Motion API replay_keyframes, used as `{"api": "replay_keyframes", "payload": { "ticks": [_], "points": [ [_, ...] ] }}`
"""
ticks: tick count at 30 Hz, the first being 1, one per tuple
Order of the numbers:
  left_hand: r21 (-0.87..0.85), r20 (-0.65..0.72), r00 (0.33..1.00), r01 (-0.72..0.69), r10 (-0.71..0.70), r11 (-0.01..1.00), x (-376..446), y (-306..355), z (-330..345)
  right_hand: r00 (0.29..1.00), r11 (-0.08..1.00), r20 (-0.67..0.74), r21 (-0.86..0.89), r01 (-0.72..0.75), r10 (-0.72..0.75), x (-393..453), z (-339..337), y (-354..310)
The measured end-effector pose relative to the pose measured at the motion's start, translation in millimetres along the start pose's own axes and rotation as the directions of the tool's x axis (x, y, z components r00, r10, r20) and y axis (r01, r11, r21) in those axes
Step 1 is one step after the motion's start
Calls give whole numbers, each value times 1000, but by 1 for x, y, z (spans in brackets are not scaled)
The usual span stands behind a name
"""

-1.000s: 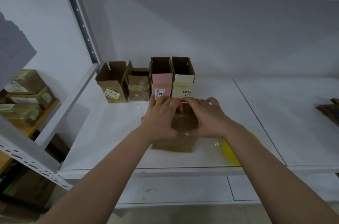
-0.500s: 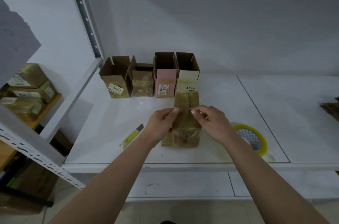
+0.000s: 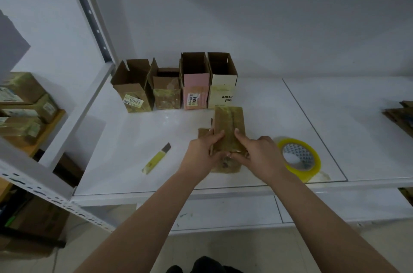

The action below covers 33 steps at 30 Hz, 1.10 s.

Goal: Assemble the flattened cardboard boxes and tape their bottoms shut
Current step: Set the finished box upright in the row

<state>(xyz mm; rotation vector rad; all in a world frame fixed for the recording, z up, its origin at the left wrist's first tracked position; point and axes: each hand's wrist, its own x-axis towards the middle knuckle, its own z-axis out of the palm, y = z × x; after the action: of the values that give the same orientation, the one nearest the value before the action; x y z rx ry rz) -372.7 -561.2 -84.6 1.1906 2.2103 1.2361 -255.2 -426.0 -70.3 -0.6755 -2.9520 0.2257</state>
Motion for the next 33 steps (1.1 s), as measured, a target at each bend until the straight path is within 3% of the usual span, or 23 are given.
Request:
{"api": "replay_keyframes", "payload": {
  "ticks": [3,8,11,22,30,33],
  "points": [
    [73,-29,999,-32,34,997,-7,2,2,1000,999,6,-47,-18,18,-2,-2,-3],
    [190,-224,963,191,-148,963,-16,1,-2,999,998,-2,-48,-32,32,-6,-8,-7],
    [204,-264,955,191,-134,960,-21,2,1,999,998,-5,-41,-38,38,-8,-12,-10],
    [57,-222,974,67,-53,996,-23,-7,1,998,996,5,53,-67,66,-9,-6,-6],
    [77,-198,980,10,6,997,-28,-16,-2,996,993,24,73,-88,86,-6,-7,-5],
    [36,-109,994,-9,13,999,-27,-23,-10,995,992,39,85,-97,94,-6,-8,-3]
  ]
}}
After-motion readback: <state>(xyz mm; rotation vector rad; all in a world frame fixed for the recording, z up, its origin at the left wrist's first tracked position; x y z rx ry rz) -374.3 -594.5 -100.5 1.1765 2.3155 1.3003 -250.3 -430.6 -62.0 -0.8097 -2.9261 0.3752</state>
